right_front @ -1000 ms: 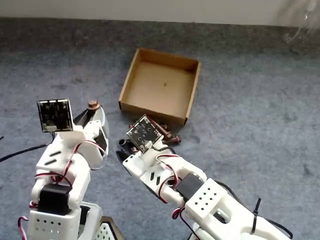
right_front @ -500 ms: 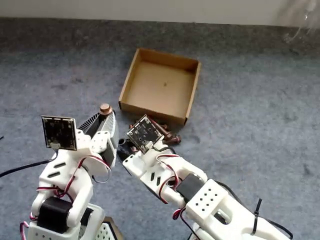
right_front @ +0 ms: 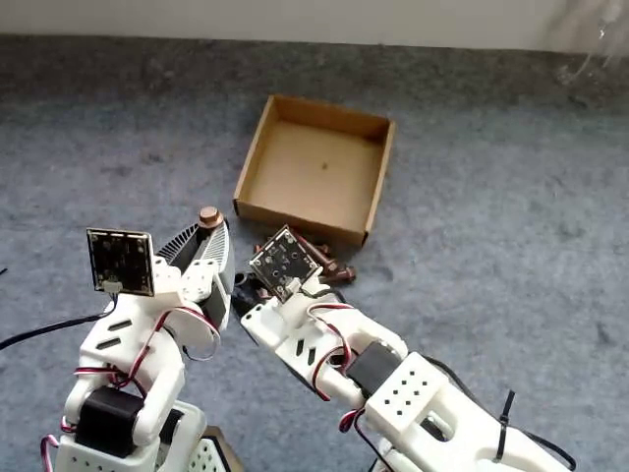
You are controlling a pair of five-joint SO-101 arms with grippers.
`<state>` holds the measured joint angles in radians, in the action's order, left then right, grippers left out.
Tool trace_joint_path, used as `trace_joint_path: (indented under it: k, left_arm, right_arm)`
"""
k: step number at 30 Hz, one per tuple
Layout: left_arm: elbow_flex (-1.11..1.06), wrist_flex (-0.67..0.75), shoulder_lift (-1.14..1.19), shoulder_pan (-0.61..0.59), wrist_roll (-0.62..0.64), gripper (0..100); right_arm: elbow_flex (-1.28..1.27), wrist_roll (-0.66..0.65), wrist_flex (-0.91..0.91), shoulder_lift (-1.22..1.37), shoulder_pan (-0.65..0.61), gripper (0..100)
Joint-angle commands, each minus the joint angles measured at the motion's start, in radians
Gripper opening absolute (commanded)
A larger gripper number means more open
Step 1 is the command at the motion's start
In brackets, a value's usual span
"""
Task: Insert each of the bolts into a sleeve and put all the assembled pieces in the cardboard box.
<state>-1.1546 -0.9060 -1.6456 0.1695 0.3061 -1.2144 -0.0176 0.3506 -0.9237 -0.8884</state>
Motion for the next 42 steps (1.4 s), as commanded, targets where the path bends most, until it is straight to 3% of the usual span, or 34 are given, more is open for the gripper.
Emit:
trace_joint_path:
  k: [1, 12, 18, 30, 42]
  left_arm:
    - [0.012, 0.000, -0.012, 0.030, 0.009, 0]
    - [-0.004, -0.021, -0.016, 0.133, -0.038, 0]
    - [-0.008, -0.021, -0.021, 0.128, -0.040, 0]
    - [-0.010, -0.020, -0.021, 0.093, -0.043, 0]
    - [-0.033, -0.021, -0.021, 0.153, -0.097, 0]
  right_arm:
    - [0.010, -0.028, -0.021, -0.036, -0.010, 0.4]
    - [-0.120, -0.087, 0.025, -0.312, -0.002, 0.4]
    - [-0.125, -0.015, 0.027, -0.312, -0.002, 0.4]
    - [-0.082, -0.011, 0.102, -0.317, 0.018, 0.4]
    - [-0.025, 0.031, 0.119, -0.317, 0.018, 0.4]
